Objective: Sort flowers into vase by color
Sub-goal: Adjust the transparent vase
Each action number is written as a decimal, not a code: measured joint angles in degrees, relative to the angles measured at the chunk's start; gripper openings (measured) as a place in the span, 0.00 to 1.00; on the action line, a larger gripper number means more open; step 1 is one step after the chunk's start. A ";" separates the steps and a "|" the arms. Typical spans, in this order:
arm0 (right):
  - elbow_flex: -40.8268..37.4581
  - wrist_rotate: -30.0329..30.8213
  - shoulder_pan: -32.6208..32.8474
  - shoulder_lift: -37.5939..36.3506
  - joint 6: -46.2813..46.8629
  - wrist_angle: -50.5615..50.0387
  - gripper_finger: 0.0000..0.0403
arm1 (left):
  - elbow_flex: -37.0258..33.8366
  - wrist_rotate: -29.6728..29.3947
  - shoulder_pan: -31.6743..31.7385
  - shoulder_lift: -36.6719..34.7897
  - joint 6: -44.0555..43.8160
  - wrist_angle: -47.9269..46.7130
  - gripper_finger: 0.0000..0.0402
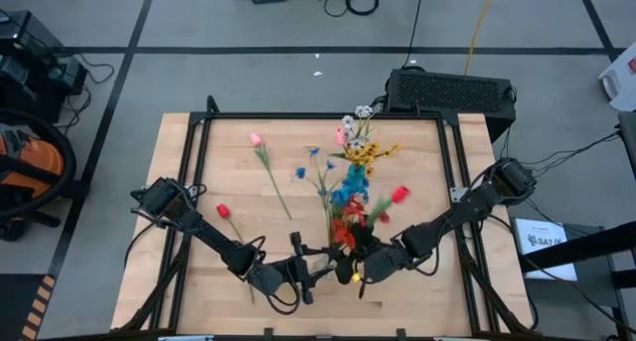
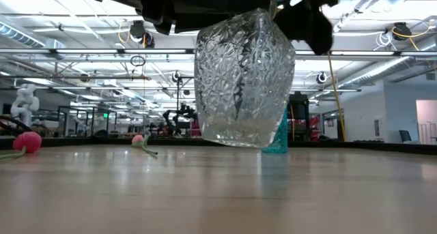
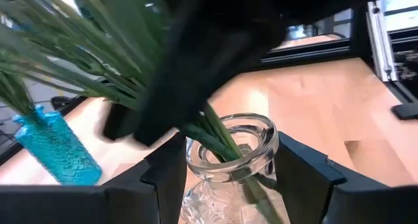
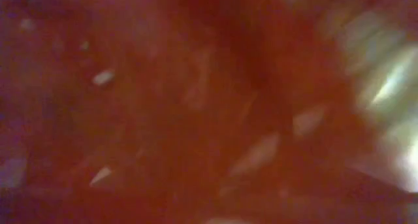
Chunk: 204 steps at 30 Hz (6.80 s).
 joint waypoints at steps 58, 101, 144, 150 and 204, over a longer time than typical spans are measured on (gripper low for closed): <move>0.81 10.38 4.80 -4.35 -26.23 -2.91 0.01 | 0.02 14.75 10.00 5.01 5.57 7.34 0.49; 0.85 10.72 4.77 2.06 -22.72 -2.12 0.01 | 0.04 11.09 3.97 -22.39 -19.82 -49.07 0.76; 8.34 5.46 6.24 3.63 -21.96 -16.38 0.44 | 0.02 11.83 1.40 -22.62 -22.91 -50.31 0.76; 9.95 4.20 6.68 3.58 -18.70 -21.03 0.44 | 0.02 11.83 1.40 -22.62 -22.91 -50.31 0.76; 13.31 -22.28 8.18 -1.85 -21.04 -36.48 0.44 | 0.00 11.79 1.42 -22.58 -22.67 -53.38 0.76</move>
